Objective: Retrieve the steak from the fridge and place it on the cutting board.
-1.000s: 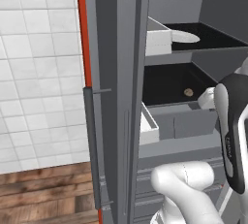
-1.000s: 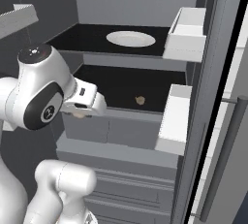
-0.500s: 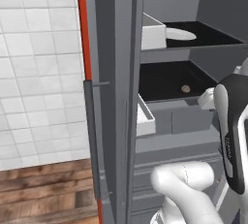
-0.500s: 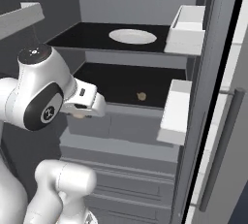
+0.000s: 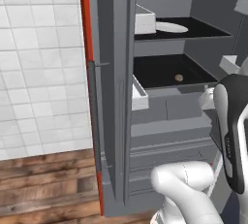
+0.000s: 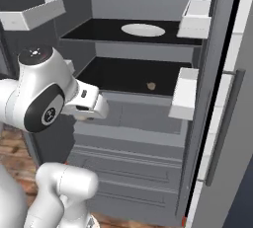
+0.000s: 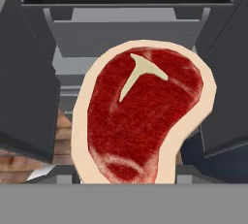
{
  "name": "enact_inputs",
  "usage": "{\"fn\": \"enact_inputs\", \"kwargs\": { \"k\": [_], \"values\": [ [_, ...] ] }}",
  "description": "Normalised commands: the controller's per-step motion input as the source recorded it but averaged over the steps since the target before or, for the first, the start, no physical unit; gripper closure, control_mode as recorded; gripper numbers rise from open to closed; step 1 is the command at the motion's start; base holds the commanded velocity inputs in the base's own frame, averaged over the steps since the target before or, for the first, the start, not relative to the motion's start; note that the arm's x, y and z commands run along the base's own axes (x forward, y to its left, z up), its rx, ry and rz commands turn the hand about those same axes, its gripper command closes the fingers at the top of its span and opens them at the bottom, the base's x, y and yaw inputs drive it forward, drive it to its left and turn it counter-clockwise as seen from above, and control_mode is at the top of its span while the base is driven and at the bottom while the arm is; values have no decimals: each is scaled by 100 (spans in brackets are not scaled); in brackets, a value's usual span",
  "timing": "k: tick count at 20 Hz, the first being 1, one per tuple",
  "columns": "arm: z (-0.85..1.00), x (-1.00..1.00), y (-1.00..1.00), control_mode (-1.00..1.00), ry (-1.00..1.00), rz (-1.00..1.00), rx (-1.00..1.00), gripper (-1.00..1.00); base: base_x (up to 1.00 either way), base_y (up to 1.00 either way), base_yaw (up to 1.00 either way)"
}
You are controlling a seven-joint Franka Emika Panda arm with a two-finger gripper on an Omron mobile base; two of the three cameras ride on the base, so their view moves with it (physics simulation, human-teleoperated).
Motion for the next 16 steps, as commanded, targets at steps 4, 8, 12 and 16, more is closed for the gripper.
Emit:
{"fn": "enact_inputs", "kwargs": {
  "k": [4, 8, 12, 16],
  "values": [
    [0, 0, 0, 100, 0, 0, 0, 100, -84, 18, 3],
    [0, 0, 0, 100, 0, 0, 0, 100, -82, 10, 5],
    [0, 0, 0, 100, 0, 0, 0, 100, -48, 18, 17],
    [0, 0, 0, 100, 0, 0, 0, 100, -10, 20, 38]
  ]
}}
